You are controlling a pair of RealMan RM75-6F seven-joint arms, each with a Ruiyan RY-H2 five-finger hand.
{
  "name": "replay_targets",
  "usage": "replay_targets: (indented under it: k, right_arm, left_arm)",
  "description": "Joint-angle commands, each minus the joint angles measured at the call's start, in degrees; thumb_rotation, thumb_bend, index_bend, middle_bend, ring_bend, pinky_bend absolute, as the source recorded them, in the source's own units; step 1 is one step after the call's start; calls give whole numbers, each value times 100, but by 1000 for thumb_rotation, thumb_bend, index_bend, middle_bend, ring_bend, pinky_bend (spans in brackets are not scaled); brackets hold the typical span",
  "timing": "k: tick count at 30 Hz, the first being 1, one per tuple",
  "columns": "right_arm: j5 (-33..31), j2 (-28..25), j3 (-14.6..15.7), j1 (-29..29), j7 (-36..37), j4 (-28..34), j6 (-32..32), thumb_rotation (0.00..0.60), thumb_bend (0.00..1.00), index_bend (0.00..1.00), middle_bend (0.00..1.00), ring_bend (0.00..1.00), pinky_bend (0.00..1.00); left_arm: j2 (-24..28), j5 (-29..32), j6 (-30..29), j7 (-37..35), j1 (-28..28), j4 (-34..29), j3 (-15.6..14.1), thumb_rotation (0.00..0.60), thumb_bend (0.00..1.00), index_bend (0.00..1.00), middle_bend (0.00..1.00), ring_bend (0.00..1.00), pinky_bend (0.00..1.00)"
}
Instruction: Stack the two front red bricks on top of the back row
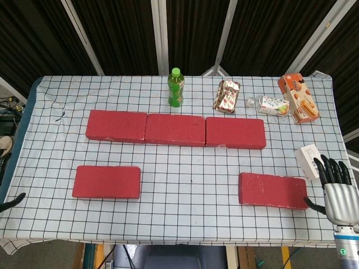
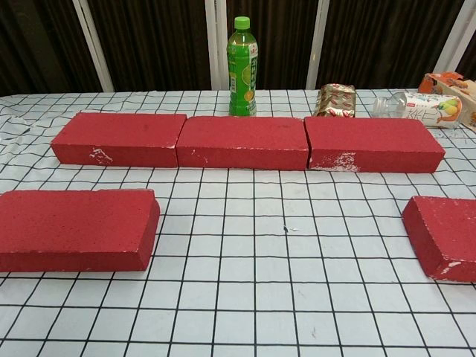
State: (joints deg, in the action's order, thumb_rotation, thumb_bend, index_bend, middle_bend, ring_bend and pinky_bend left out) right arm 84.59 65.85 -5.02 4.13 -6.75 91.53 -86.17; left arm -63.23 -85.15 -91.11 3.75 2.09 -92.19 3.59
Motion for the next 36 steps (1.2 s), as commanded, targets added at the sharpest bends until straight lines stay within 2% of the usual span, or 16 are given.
replay_targets:
  k: [1,18,22,28,36]
  right_arm:
    - [-3,10,8,11,-33,17,25,600,155,29,51,0,0]
    - [40,-93,91,-51,218,133,34,600,154,29,51,0,0]
    - [-130,-243,219,36,300,286,519,600,154,7,42,0,0]
    - [-387,-708,517,297,37,671,1551,600,155,0,12,0,0]
    - [-723,-957,609,513,-338,1185,2131,600,154,0,0,0,0]
  left_arm:
    - [7,2,-5,0,-10,5,1,600,161,72,5,0,125]
    - [5,-78,-71,51,-45,-77,-11,600,160,72,6,0,125]
    - [6,-79,-107,84,-62,-102,-2,600,161,72,6,0,124]
    - [-47,-26,-121,98,-44,-78,65,600,161,71,4,0,52]
    - [-35,-67,-160,-42,-65,-54,65,600,160,71,2,0,50]
